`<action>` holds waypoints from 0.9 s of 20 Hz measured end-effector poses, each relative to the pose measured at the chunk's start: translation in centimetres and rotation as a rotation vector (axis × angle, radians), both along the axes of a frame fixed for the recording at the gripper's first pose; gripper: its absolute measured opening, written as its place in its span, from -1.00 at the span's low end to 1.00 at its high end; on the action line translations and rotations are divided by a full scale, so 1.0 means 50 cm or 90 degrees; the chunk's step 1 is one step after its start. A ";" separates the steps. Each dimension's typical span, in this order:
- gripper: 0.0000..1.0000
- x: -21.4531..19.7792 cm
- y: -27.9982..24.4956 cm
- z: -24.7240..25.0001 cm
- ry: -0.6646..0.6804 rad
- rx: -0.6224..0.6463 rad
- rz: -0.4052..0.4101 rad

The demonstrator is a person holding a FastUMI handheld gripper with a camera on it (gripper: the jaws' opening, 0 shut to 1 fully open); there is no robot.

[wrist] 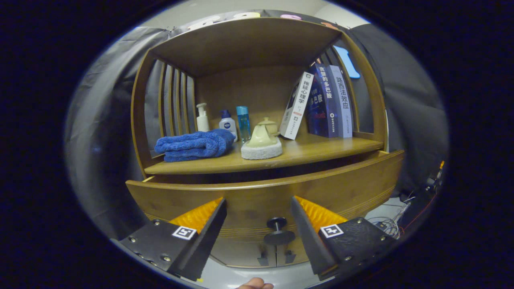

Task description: Pull open the drawer, take out the items inside it, and place them on the countertop above the cabinet.

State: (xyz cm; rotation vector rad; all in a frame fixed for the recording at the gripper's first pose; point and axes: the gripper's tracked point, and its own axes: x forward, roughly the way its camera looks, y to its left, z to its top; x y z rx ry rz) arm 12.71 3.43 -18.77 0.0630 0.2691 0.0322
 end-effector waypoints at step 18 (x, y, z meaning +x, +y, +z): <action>0.93 0.086 0.005 -0.011 0.009 0.011 -0.002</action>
